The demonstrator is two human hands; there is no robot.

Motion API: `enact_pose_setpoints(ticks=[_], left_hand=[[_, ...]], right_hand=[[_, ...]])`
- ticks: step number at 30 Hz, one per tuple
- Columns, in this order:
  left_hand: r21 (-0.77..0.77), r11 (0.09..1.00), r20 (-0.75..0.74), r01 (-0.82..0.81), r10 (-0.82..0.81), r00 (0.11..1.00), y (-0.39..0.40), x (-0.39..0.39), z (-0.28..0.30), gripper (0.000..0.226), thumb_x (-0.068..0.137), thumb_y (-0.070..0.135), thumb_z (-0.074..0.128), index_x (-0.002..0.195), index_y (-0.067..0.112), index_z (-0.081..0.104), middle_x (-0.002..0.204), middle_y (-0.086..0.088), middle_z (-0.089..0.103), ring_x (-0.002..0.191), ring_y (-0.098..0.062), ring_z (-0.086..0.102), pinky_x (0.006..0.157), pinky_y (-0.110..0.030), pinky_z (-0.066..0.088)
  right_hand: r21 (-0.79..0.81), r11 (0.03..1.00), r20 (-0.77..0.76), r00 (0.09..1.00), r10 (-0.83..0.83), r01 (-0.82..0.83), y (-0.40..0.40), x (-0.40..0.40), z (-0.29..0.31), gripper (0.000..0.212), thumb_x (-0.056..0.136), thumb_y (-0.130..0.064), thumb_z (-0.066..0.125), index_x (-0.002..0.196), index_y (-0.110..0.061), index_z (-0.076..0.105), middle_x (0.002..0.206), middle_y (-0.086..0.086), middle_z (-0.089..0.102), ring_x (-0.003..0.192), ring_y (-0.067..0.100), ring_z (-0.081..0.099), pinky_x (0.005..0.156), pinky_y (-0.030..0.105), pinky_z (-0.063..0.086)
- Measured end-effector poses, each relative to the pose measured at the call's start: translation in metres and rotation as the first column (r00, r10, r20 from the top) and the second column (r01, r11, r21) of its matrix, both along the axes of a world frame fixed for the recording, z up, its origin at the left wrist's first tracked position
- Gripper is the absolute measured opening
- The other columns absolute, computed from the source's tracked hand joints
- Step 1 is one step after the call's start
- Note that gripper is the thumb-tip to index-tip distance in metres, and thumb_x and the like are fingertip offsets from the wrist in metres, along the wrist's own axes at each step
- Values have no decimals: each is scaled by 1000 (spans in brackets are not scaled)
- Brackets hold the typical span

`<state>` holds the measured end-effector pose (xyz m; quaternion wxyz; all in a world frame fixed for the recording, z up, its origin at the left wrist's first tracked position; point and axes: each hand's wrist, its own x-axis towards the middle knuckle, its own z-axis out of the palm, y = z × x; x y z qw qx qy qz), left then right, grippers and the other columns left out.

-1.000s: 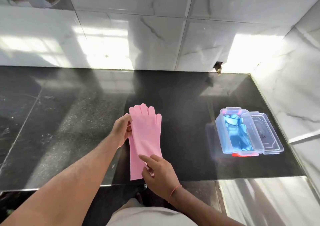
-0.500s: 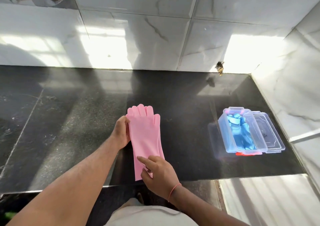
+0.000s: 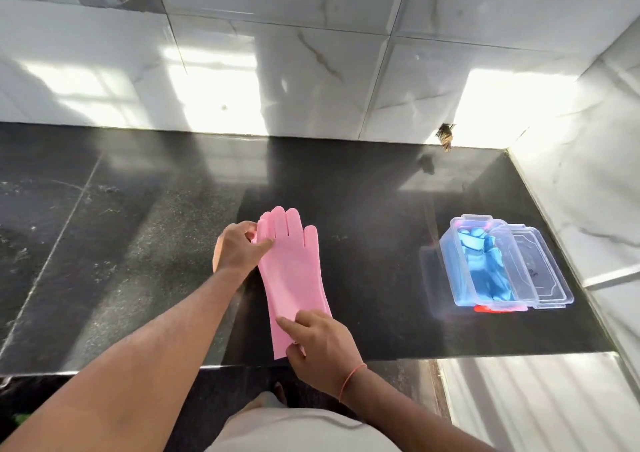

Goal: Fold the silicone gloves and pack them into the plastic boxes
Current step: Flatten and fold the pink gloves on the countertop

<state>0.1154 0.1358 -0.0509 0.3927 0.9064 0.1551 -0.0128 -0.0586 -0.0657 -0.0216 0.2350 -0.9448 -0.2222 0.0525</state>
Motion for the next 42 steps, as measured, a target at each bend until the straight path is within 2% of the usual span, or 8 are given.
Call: enact_pose_setpoints(ticks=[4,7,11,15,22,27,35,42], left_hand=[[-32,998,-97,-56,53,994,4,-9,5,51,80,54,87,116,22,70,98,2,76,89,-23,76,81,-41,66],[-51,998,-140,-41,33,990,8,-28,9,53,87,54,82,122,20,64,94,1,77,67,-20,79,69,-40,68],[-182,983,-165,-28,-3,986,6,-84,-2,30,96,35,83,117,20,67,91,3,79,56,-14,79,55,-35,68],[-224,974,-212,-24,-25,977,-3,-134,-10,14,98,37,82,102,25,75,80,5,81,57,-12,79,54,-34,68],[-247,968,-210,-35,-18,977,-12,-166,-5,15,95,39,85,95,26,78,76,8,82,60,-10,80,55,-32,68],[-238,971,-212,-28,-23,977,-15,-168,-3,23,91,44,88,82,25,80,71,13,81,60,-8,79,57,-29,67],[-252,967,-231,-30,-31,972,-17,-168,-3,26,91,49,88,82,25,81,71,12,81,60,-10,80,59,-32,68],[-167,986,-230,21,-59,971,-21,-168,-4,28,91,52,86,75,29,82,65,19,78,54,-3,76,53,-19,61]], right_hand=[[36,999,-58,998,-27,29,-10,2,0,37,96,-40,56,127,-36,75,98,-16,69,88,7,61,75,22,56],[72,978,-79,978,-191,197,-28,5,-3,33,94,-50,57,115,-38,79,88,-25,58,82,0,56,76,7,43],[-14,921,-184,904,-385,389,-52,7,-15,26,99,-44,58,114,-33,76,98,-19,62,87,5,61,75,19,52],[-63,869,-322,814,-484,492,-53,8,-20,20,98,-53,58,100,-36,69,98,-18,62,84,2,61,69,12,43],[-106,841,-352,771,-530,530,-49,16,-19,12,93,-46,69,95,-33,69,96,-16,63,84,4,61,69,18,43],[-98,826,-405,737,-542,554,-56,20,-19,9,95,-39,69,95,-31,74,100,-14,70,89,6,64,81,27,54],[-122,832,-411,736,-538,541,-54,20,-15,12,94,-43,71,97,-32,76,103,-16,67,91,7,65,80,25,50],[-90,778,-502,647,-574,621,-56,21,-9,8,89,-39,61,89,-33,65,88,-16,71,82,4,65,66,26,48]])
